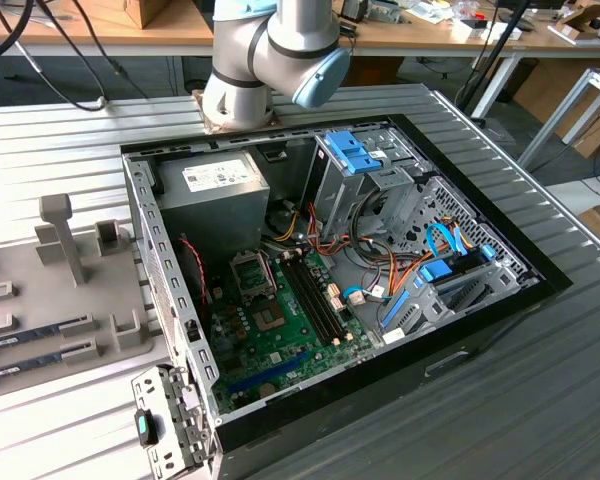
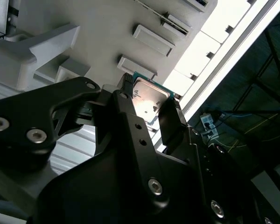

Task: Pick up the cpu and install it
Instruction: 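Pick up the cpu and move it towards the insertion slot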

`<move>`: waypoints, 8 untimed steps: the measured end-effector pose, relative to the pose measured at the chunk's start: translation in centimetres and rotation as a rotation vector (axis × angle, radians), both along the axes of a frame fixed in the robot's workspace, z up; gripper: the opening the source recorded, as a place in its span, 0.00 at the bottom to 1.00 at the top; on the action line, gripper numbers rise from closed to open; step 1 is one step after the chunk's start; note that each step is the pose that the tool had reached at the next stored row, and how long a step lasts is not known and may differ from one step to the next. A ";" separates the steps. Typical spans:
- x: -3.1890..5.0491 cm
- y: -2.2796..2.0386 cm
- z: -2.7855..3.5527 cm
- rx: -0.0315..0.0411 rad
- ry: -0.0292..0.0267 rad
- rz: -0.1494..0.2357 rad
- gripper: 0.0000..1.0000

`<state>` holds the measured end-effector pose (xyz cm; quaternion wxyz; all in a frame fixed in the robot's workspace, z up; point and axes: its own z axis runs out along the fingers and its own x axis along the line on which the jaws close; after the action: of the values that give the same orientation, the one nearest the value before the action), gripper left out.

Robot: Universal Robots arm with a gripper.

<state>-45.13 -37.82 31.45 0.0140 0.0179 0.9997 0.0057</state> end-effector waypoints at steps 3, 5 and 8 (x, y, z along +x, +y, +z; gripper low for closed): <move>0.00 0.00 0.32 0.0000 0.0000 0.000 0.47; 0.00 0.00 0.65 0.0000 0.0000 0.000 0.47; 0.00 0.00 0.94 0.0000 0.0000 0.000 0.47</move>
<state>-45.14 -37.82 32.40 0.0140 0.0178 0.9997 0.0057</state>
